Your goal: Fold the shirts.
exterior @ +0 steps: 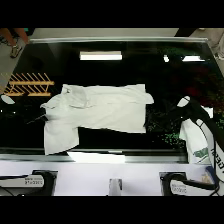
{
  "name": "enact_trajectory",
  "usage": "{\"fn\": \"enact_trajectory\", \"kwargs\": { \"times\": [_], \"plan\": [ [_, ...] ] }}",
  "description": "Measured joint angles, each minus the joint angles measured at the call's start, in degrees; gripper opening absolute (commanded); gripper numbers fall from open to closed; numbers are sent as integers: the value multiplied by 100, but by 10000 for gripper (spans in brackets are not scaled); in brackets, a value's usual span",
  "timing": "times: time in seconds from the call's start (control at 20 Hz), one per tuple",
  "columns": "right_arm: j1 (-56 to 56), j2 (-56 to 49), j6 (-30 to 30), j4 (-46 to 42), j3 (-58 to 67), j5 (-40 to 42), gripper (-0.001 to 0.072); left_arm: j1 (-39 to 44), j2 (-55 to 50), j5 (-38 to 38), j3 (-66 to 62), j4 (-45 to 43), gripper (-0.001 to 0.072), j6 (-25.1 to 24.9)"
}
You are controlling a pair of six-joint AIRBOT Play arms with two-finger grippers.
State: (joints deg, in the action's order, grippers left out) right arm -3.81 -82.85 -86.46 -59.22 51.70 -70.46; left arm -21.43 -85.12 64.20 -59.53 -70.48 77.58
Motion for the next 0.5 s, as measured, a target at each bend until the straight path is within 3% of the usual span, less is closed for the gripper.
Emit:
{"fn": "enact_trajectory", "kwargs": {
  "times": [0.1,0.3,0.35,0.4,0.45,0.5],
  "plan": [
    [144,-118,39,188,-59,105,559,0,107,46,0,0,40,0],
    [671,-260,66,407,-107,509,386,0,328,157,0,2,40,2],
    [774,-282,66,461,-105,634,300,2,389,199,0,13,40,2],
    [861,-297,68,496,-116,789,114,2,450,223,0,48,40,2],
    [916,-326,66,505,-129,885,35,0,525,243,0,122,40,2],
    [955,-330,63,522,-129,909,33,2,601,262,0,201,40,2]
  ]
}}
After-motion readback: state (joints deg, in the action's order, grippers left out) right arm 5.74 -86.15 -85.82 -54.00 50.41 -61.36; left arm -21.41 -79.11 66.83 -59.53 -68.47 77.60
